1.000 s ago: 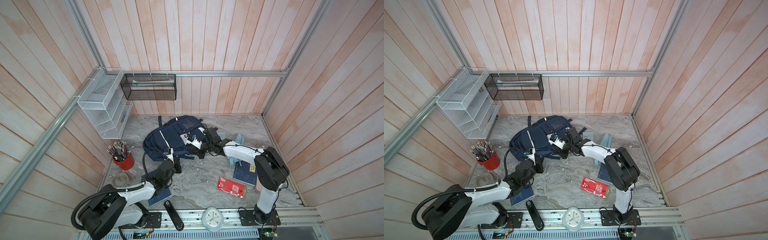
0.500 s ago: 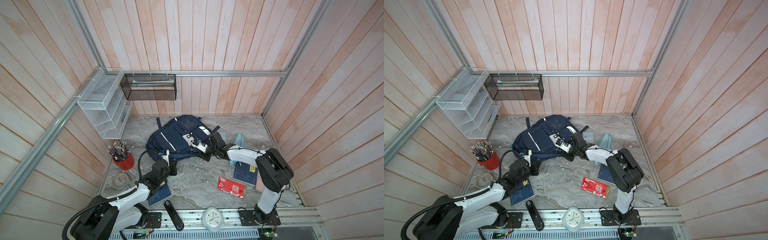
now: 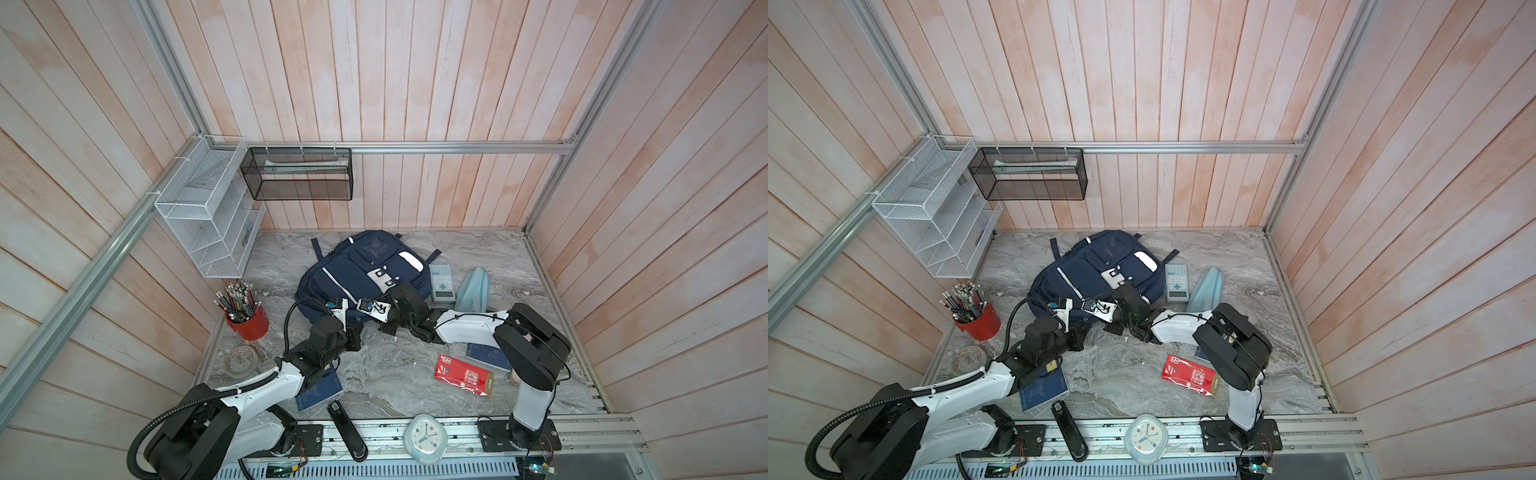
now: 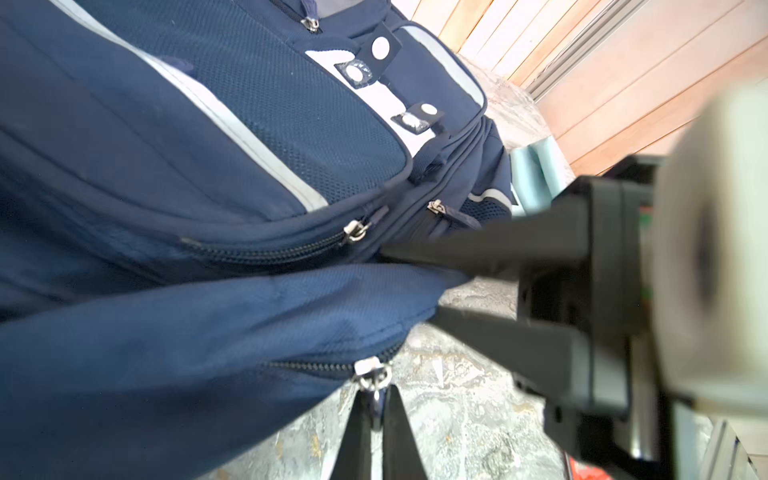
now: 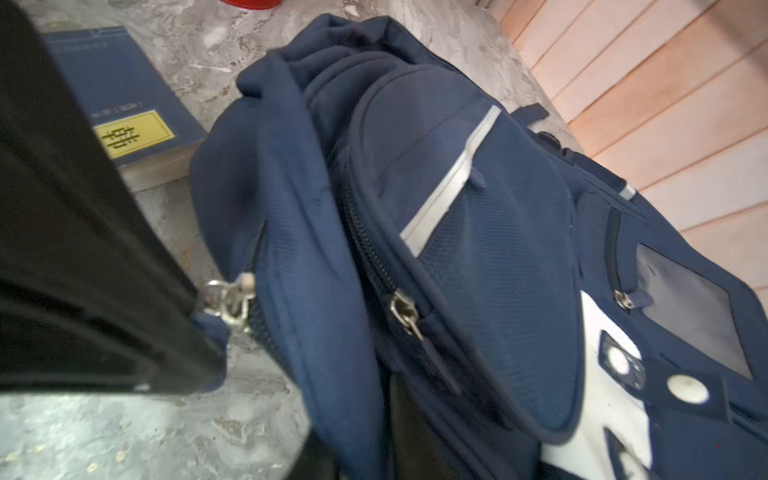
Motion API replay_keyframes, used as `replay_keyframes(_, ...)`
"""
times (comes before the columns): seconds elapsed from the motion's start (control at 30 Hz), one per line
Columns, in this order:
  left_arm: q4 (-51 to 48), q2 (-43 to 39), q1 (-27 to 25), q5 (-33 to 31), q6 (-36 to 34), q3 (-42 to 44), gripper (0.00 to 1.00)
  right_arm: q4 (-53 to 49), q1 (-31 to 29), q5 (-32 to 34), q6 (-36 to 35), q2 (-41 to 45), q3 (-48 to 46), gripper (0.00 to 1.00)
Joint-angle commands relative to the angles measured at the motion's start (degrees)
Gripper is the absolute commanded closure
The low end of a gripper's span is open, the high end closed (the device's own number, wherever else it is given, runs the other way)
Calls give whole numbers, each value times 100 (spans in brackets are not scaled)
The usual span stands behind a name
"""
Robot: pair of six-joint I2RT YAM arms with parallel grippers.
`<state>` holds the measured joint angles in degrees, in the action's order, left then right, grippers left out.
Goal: Pack the student bag
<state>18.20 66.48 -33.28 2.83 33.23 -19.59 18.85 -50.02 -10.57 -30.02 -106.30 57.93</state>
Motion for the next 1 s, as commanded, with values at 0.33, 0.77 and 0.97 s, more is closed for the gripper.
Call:
replay_keyframes(0.33, 136, 27, 2415, 269, 219, -407, 100, -83, 684, -1469, -1069, 1046, -1168, 100)
replay_keyframes(0.77, -653, -1163, 1481, 574, 499, 27, 100, -18, 1477, -613, -646, 894, -796, 70)
replay_keyframes(0.97, -525, -898, -117, -45, 865, -247, 100, -683, 854, -424, -163, 1905, -991, 41)
